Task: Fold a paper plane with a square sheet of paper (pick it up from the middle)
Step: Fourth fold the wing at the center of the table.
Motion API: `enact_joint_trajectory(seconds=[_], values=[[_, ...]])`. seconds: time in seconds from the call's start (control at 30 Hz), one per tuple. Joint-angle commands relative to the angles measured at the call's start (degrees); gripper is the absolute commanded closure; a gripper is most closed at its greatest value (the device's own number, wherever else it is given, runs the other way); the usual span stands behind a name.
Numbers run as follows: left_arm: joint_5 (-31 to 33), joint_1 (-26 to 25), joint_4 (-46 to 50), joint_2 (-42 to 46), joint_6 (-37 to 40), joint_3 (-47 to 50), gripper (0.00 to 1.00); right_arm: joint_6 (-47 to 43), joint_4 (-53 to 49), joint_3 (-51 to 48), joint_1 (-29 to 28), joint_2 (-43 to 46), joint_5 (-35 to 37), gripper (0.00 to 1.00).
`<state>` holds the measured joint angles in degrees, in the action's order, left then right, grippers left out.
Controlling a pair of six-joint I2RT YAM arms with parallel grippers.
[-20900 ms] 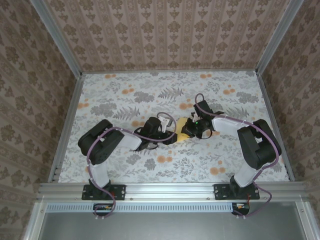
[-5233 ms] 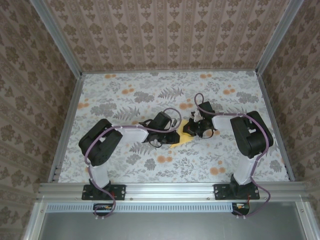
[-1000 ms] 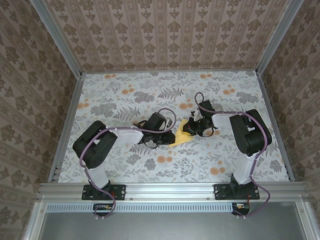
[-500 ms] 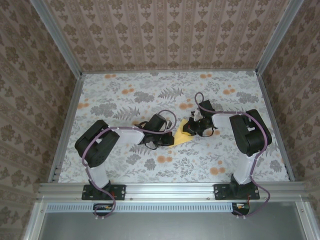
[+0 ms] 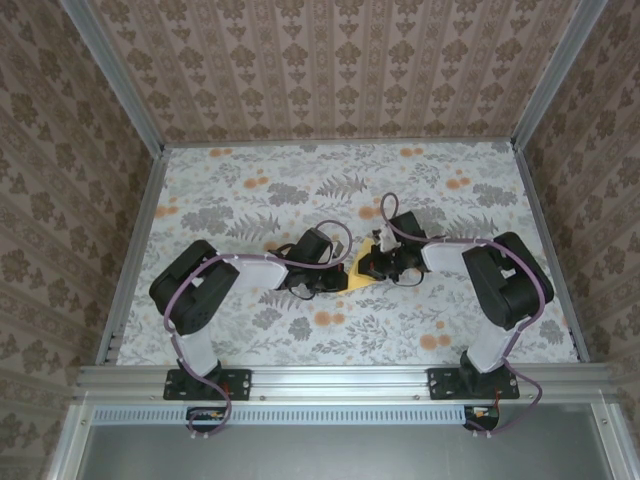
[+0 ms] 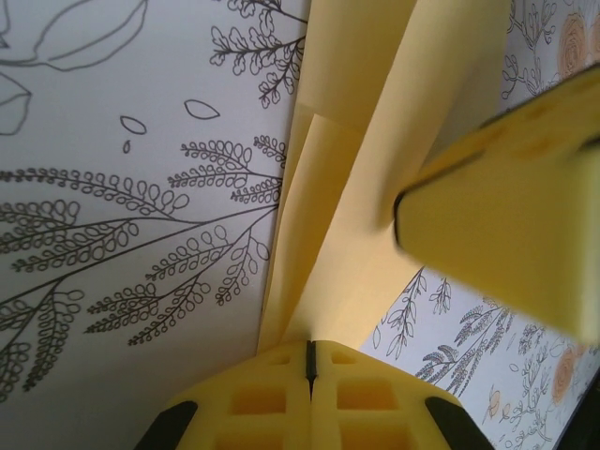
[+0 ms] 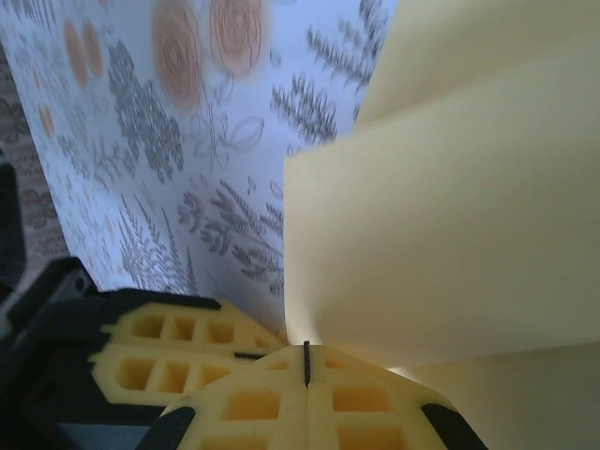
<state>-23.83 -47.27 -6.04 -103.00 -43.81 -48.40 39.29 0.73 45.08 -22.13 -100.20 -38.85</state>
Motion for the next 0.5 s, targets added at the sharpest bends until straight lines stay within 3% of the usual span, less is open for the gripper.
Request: enact_joint_trajectory(seconds=[0.0,0.2,0.47], values=[[2.87,0.07,5.07,-0.91,-0.53,1.75,1.00,0.36,2.09,-0.43,-1.72,-1.43,-1.64,1.00],[3.09,0.08,5.45,-0.97,-0.84,1.80,1.00,-1.00,0.63,1.28,-2.48,-3.94,-1.99,1.00],[3.58,0.17,7.08,-0.62,-1.37,2.22,1.00,-2.75,-3.56,3.35,-0.21,-7.10,2.94,1.00]])
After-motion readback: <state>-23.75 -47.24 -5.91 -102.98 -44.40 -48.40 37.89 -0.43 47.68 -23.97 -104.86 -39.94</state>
